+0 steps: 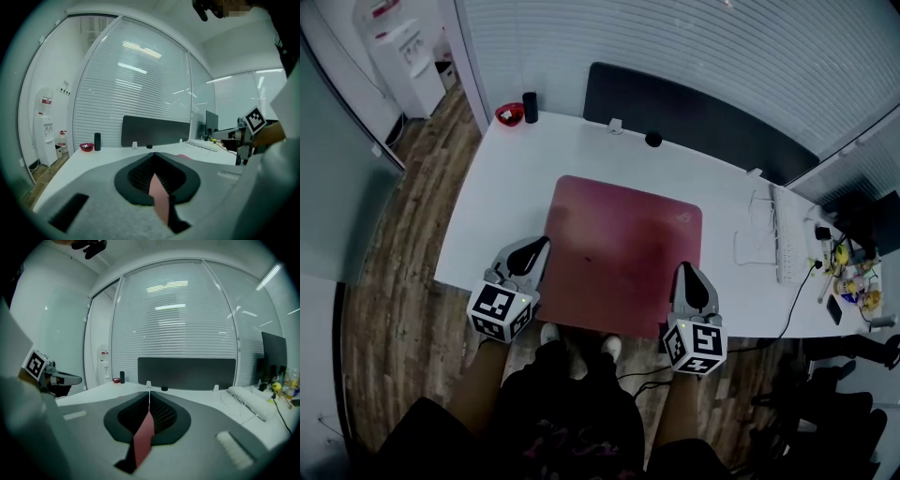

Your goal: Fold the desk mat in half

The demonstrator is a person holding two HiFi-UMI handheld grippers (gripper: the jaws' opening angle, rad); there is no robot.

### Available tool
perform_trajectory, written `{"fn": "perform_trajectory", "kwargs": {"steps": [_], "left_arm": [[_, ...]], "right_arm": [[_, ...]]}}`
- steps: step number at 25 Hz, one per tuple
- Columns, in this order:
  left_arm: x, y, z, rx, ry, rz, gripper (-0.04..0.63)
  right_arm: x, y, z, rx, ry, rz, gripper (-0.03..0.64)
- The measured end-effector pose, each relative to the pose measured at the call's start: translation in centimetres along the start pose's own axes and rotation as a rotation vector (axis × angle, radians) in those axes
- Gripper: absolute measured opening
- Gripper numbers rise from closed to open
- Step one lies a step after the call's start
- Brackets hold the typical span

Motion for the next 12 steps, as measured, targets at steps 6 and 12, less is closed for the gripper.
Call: {"fn": "perform_trajectory", "kwargs": {"steps": [6,12], "left_arm": [[-0.6,-2.4,1.9,-0.054,0.001,0.007,-0.002],[-2.0,-3.7,4.1,-0.091,-0.033,0.006,-0.002]], "right_arm": [[-0.4,-3.5,0.5,-0.047,-0.019,0.039,0.011],[-0.8,-6.0,1.3,-0.066,-0.046,0.042,0.005]]}}
Point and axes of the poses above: the fingertips, and each gripper's own axes: z forward along the fingers, y to its left, x out of its underside, the point moved 3 cm from there along -z, backward along the fingers, and after that the axes turned 13 degrees about x, right-handed, at the moved point
